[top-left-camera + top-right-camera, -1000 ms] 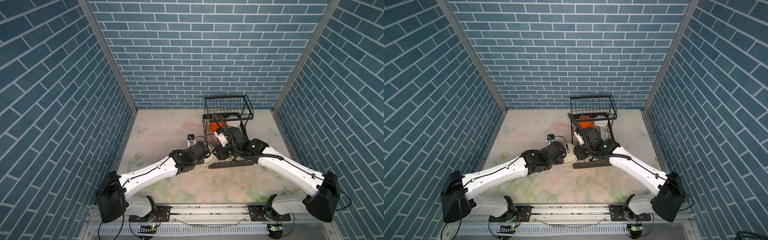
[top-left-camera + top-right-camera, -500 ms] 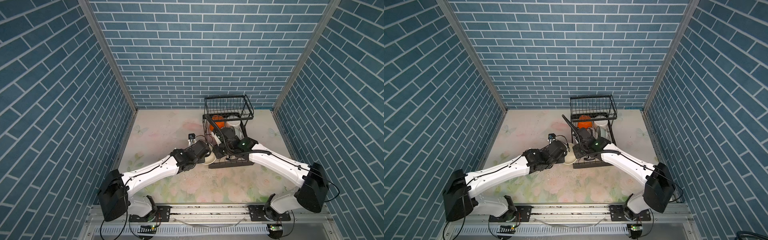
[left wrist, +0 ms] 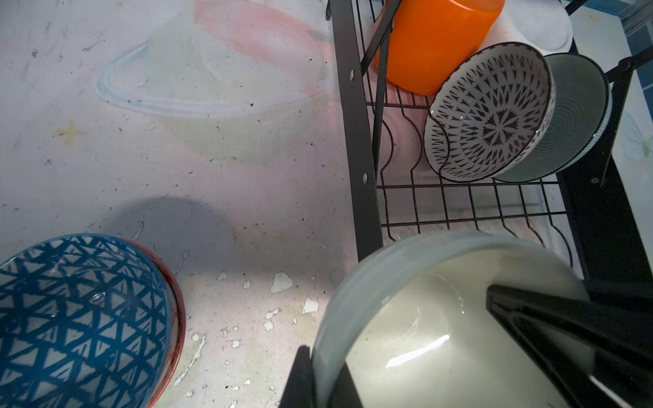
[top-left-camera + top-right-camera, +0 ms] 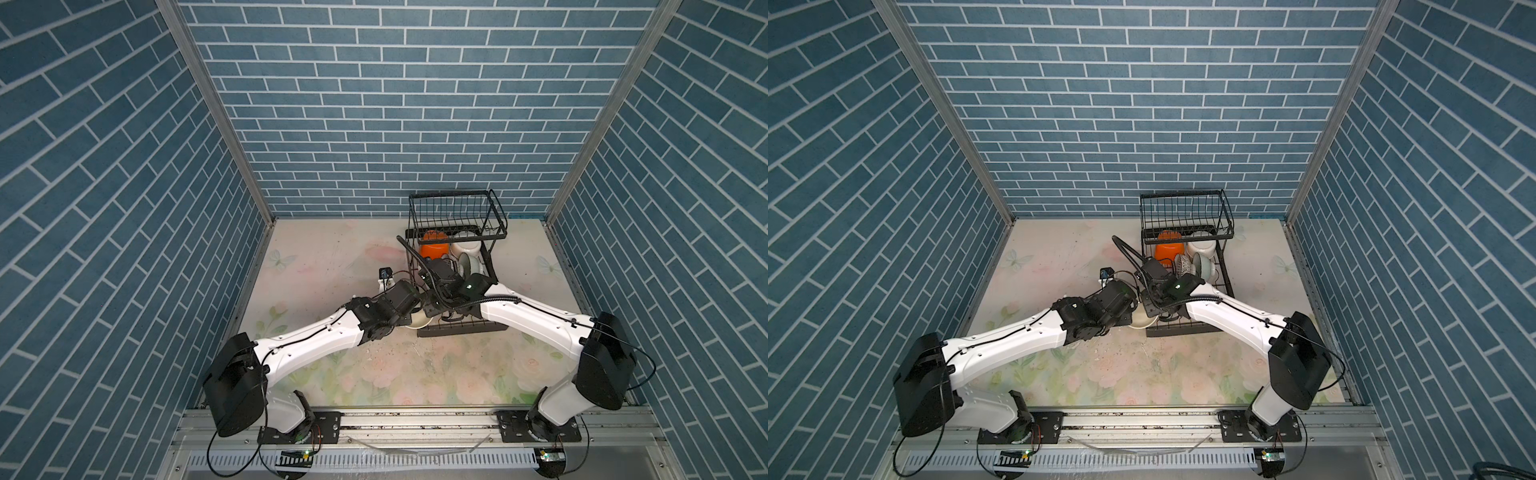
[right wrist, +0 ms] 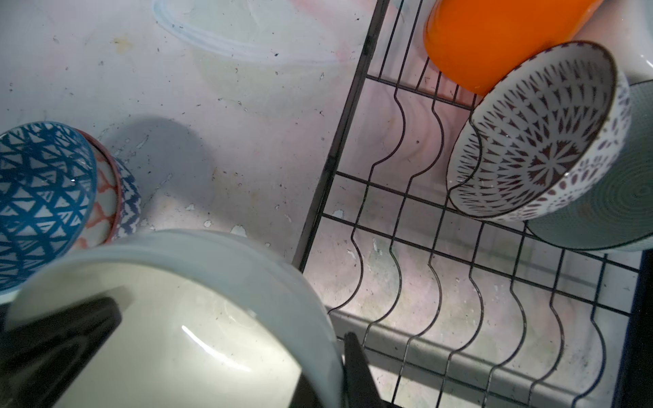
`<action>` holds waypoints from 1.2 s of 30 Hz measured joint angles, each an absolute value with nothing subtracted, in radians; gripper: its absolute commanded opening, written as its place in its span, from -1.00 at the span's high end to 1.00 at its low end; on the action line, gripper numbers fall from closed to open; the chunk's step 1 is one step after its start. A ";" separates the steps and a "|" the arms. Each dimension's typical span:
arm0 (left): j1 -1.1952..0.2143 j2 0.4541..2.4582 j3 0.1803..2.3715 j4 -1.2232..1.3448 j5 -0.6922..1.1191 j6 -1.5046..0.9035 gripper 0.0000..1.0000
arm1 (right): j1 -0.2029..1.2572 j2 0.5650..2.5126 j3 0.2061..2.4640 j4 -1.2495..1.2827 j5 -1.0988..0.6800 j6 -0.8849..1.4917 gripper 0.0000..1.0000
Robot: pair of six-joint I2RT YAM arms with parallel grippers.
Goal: Load bowls into a dish rack
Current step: Place the bowl in the dish rack.
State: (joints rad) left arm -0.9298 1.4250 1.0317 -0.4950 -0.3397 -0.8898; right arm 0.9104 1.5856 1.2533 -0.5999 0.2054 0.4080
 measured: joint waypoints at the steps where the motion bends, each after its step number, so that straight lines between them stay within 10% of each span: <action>1: -0.929 1.425 1.032 -0.493 -0.339 -0.888 0.67 | 0.912 1.586 1.255 -0.600 0.213 0.408 1.00; 16: -0.915 1.269 0.946 -0.413 -0.337 -0.886 -0.79 | 0.912 1.586 1.269 -0.665 0.394 0.364 1.00; 36: -0.822 0.907 0.868 -0.521 -0.367 -0.844 -0.99 | 0.911 1.718 1.286 -0.543 0.748 0.097 1.00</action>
State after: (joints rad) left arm -0.8223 0.9070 0.8677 -0.5205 -0.3672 -0.8444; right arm 0.9108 1.7180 1.2861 -0.5434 0.7475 0.0967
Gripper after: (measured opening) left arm 0.996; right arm 0.108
